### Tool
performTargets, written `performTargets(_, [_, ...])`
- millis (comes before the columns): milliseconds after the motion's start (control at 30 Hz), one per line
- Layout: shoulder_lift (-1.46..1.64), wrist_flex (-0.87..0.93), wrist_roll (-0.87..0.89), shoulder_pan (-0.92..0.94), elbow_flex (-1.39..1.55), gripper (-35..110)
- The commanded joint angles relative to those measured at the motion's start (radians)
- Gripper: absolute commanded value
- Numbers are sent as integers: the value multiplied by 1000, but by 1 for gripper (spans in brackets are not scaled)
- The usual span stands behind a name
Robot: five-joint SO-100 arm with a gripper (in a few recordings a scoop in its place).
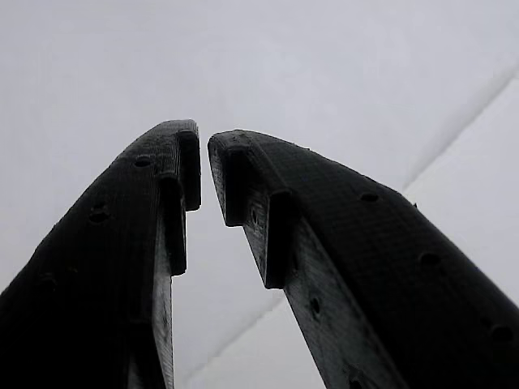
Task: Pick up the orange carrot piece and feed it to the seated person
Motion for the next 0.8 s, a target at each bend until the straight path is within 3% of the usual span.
performTargets(0, [-176, 9, 20, 46, -176, -2])
performTargets(767, [-977, 8, 3, 755, -736, -2])
